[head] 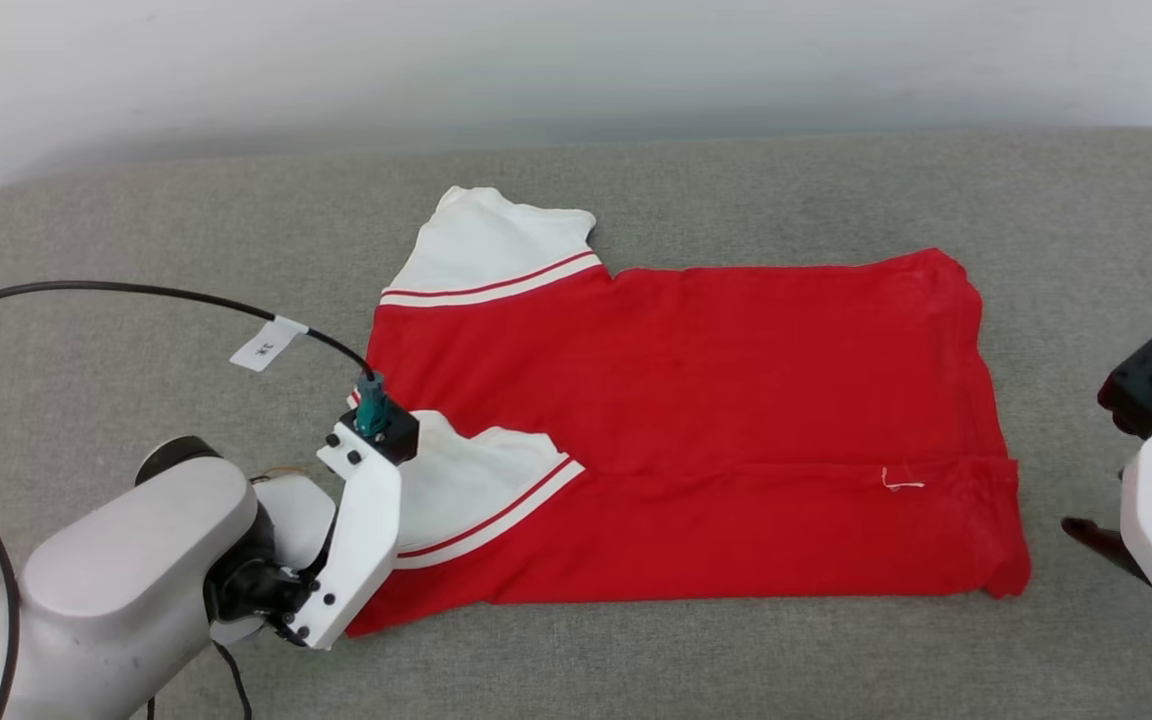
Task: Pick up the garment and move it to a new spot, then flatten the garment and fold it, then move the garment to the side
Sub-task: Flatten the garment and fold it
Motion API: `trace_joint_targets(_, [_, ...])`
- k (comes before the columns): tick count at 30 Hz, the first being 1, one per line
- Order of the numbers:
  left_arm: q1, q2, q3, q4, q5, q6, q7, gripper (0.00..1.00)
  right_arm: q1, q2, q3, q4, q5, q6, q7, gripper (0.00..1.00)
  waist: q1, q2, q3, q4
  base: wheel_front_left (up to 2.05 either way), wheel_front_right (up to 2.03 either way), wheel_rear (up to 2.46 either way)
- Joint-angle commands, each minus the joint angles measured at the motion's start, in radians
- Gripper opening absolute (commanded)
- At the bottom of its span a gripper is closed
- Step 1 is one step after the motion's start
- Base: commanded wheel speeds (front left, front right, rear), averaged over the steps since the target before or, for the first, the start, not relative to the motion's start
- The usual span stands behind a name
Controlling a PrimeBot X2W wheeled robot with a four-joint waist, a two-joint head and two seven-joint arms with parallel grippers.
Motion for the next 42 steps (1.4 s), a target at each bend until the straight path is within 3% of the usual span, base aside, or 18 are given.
trace_joint_targets(1, [-0.011, -0.003, -0.003, -0.013, 0.007, -0.004, -0.003, 0.0, -0.012, 0.003, 0.003, 0.019, 0.023, -0.001, 0.021, 1.0, 0.0, 0.0, 0.013, 0.012, 0.0, 0.0, 0.0])
trace_joint_targets(7, [-0.039, 0.002, -0.012, -0.042, 0.027, -0.009, -0.008, 0.0, 0.032, 0.085, 0.001, 0.114, 0.064, -0.001, 0.039, 1.0, 0.0, 0.0, 0.063, 0.039, 0.0, 0.0, 0.0])
trace_joint_targets(14, [-0.063, -0.003, -0.012, -0.041, 0.037, -0.016, -0.019, 0.0, 0.071, 0.192, 0.068, 0.206, 0.066, -0.001, 0.032, 1.0, 0.0, 0.0, 0.104, 0.058, 0.0, 0.0, 0.0])
trace_joint_targets(18, [-0.058, 0.002, -0.019, -0.036, 0.039, -0.016, -0.027, 0.0, 0.07, 0.22, 0.094, 0.219, 0.074, 0.0, 0.015, 1.0, 0.0, 0.0, 0.104, 0.055, 0.0, 0.0, 0.0])
trace_joint_targets(19, [-0.053, 0.005, -0.022, -0.034, 0.038, -0.017, -0.031, 0.0, 0.066, 0.222, 0.101, 0.219, 0.08, 0.0, 0.01, 0.93, 0.0, 0.0, 0.101, 0.053, 0.0, 0.0, 0.0])
trace_joint_targets(20, [-0.047, 0.008, -0.024, -0.03, 0.036, -0.016, -0.034, 0.0, 0.057, 0.221, 0.103, 0.217, 0.083, 0.001, 0.0, 0.2, 0.0, 0.0, 0.096, 0.05, 0.0, 0.0, 0.0])
trace_joint_targets(21, [-0.041, 0.01, -0.026, -0.028, 0.034, -0.017, -0.035, 0.0, 0.048, 0.213, 0.106, 0.214, 0.085, 0.001, -0.006, 0.0, 0.0, 0.0, 0.089, 0.047, 0.0, 0.0, 0.0])
trace_joint_targets(30, [0.005, 0.035, -0.041, -0.023, 0.015, -0.021, -0.061, 0.0, 0.005, 0.091, 0.124, 0.137, 0.104, -0.001, -0.093, 0.0, 0.0, 0.0, -0.007, 0.019, 0.0, 0.0, 0.0])
trace_joint_targets(42, [0.095, 0.102, -0.075, -0.128, -0.018, -0.023, -0.035, 0.0, 0.152, -0.063, 0.128, -0.017, 0.183, -0.001, -0.14, 0.0, 0.0, 0.0, -0.084, 0.017, 0.0, 0.0, 0.0])
